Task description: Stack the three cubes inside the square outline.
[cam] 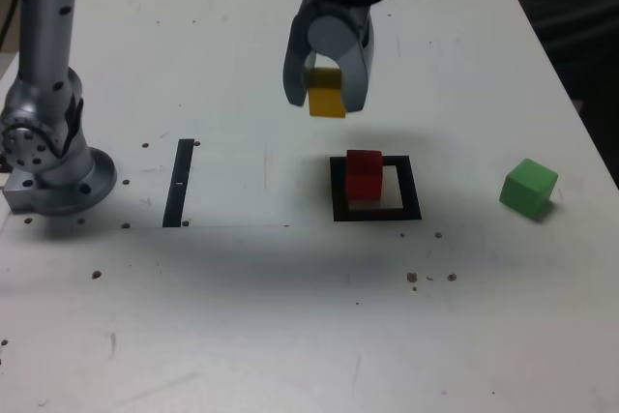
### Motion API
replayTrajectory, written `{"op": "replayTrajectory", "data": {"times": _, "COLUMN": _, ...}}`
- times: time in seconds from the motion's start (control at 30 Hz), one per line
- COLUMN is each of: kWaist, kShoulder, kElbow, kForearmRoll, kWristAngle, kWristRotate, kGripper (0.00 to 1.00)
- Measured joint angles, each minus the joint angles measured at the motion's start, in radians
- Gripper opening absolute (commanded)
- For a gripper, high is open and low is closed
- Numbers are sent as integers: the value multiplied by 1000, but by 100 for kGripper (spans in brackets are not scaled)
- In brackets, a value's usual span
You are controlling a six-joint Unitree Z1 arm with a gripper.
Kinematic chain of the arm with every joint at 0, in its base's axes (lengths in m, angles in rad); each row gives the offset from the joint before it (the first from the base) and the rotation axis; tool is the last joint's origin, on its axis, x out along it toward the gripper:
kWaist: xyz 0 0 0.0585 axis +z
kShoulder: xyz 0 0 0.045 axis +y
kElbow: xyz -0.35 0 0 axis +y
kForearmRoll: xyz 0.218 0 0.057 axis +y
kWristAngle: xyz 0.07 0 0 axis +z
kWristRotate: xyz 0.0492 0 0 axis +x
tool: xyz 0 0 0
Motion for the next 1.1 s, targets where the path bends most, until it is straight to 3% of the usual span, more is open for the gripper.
{"op": "replayTrajectory", "data": {"times": 0.63, "kWaist": -75, "kShoulder": 76, "kElbow": -60, "kForearmRoll": -14, "kWristAngle": -74, "kWristRotate": -38, "kGripper": 26}}
{"op": "replayTrajectory", "data": {"times": 1.03, "kWaist": -75, "kShoulder": 112, "kElbow": -68, "kForearmRoll": -28, "kWristAngle": -83, "kWristRotate": -32, "kGripper": 26}}
{"op": "replayTrajectory", "data": {"times": 1.1, "kWaist": -75, "kShoulder": 116, "kElbow": -68, "kForearmRoll": -31, "kWristAngle": -84, "kWristRotate": -32, "kGripper": 33}}
